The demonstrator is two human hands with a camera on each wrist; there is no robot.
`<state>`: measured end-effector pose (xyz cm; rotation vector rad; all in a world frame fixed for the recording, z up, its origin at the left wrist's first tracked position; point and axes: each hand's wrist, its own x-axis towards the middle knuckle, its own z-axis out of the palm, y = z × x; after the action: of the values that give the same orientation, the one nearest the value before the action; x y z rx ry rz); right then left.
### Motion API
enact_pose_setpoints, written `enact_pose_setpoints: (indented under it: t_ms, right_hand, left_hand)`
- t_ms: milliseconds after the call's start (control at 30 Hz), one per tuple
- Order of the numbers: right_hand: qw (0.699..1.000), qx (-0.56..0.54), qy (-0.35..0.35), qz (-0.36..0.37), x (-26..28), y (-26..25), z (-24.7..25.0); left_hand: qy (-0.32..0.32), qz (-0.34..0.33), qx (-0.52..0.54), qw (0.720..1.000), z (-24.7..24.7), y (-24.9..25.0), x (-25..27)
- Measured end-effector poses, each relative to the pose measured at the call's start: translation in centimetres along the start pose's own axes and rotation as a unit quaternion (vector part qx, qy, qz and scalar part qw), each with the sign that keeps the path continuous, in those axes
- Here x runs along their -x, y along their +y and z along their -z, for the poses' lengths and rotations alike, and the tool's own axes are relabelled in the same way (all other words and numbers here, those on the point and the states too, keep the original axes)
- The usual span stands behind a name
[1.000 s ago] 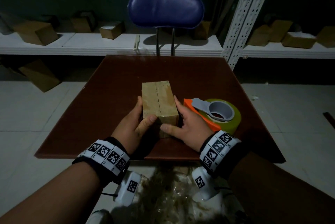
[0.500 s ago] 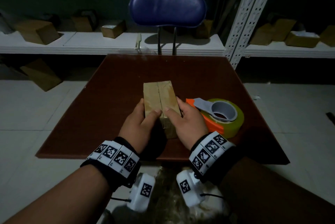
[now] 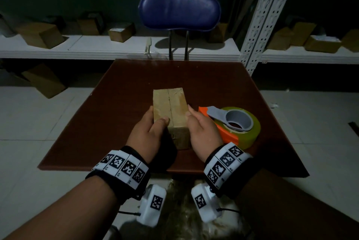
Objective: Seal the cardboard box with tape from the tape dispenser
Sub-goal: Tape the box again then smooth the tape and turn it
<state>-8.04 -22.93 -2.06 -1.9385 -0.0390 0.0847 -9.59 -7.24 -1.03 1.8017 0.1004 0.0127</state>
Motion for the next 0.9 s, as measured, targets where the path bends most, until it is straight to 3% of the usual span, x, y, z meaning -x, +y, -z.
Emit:
enact_pose_setpoints:
  t_ms: [200, 400, 500, 667, 900]
  right_hand:
    - [0.998, -0.05, 0.027, -0.003, -0.3, -0.1, 0.6]
    - [0.995, -0.083, 0.047, -0.013, -1.1, -0.3, 1.5]
    - [0.998, -0.041, 0.048, 0.007, -1.4, 0.0, 1.5]
    - [0.997, 0.002, 0.073, 0.001, -1.6, 0.3, 1.4]
    - [0.997, 0.008, 0.076, -0.002, -0.8, 0.0, 1.1]
  left_hand:
    - [0.027, 0.085, 0.065, 0.994, 1.6, 0.6, -0.6]
    - [0.007, 0.102, 0.109, 0.989, 3.5, 0.5, -1.1]
    - [-0.015, 0.096, 0.114, 0.989, 3.7, 0.4, -0.9]
    - [0.111, 0.134, -0.02, 0.985, 4.3, 0.8, -0.9]
    - [0.136, 0.123, -0.05, 0.982, 4.9, 0.6, -1.5]
